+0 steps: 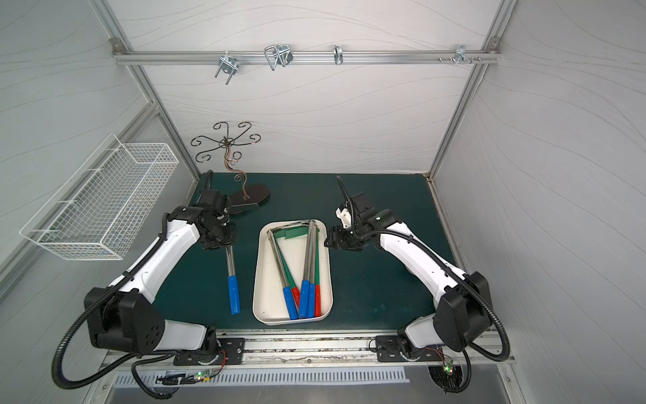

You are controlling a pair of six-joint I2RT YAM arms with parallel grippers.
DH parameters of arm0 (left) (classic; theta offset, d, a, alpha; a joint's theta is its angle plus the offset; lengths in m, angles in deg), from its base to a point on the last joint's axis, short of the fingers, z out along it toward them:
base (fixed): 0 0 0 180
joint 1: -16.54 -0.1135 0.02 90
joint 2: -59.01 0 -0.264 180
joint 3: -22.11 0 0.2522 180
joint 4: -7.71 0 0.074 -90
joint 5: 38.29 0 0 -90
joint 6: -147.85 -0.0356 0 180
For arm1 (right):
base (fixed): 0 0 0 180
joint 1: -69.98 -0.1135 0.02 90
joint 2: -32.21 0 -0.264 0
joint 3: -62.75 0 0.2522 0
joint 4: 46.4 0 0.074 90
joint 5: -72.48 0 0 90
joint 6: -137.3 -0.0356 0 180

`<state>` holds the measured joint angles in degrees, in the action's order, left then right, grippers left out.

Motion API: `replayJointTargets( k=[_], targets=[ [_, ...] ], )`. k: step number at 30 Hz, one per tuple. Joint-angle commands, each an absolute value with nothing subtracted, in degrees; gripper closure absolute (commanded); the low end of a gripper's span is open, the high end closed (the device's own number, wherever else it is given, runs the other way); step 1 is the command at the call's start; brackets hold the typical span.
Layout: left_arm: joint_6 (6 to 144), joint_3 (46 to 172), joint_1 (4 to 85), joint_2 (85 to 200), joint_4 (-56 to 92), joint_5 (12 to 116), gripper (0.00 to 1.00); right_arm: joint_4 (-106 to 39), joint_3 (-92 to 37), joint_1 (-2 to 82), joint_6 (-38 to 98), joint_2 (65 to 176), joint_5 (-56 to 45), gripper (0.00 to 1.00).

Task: Put the small hoe into the storage box
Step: Pick up the hoe from the center of the board.

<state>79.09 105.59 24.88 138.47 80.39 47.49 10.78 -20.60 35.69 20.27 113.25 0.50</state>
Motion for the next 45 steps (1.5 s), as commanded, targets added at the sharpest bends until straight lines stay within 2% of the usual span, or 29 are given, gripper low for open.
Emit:
replayJointTargets(
  k=[1, 9, 19, 24, 28, 32, 36, 45],
  targets=[
    [82.7, 109.6, 28.7, 137.5, 84.4, 44.7, 1.00, 12.0, -20.2, 35.3, 20.6, 111.2, -0.1, 0.36],
    [90.5, 114.7, 38.9, 141.1, 88.8, 38.7, 1.00, 13.2, -19.9, 35.2, 21.1, 109.8, -1.1, 0.36],
    [95.6, 120.3, 46.7, 148.3, 86.5, 38.6, 1.00, 10.8, -16.8, 35.1, 19.4, 107.9, 1.5, 0.36],
    [99.2, 122.9, 48.7, 150.4, 81.7, 43.0, 1.00, 1.7, -11.6, 31.4, 13.1, 104.7, 7.2, 0.36],
    [101.5, 126.3, 49.7, 151.9, 79.1, 46.5, 1.00, -6.0, -8.9, 25.1, 8.4, 102.9, 6.7, 0.35],
    [102.1, 130.4, 50.1, 153.4, 78.9, 49.1, 1.00, -12.2, -6.5, 20.7, 3.8, 102.5, 5.0, 0.29],
    [102.3, 132.5, 50.3, 153.9, 79.4, 50.8, 1.00, -15.3, -6.2, 18.7, 2.9, 104.0, 5.3, 0.24],
    [103.9, 132.7, 50.2, 154.2, 78.6, 53.1, 1.00, -16.4, -8.7, 15.3, 3.9, 109.5, 6.0, 0.23]
  ],
)
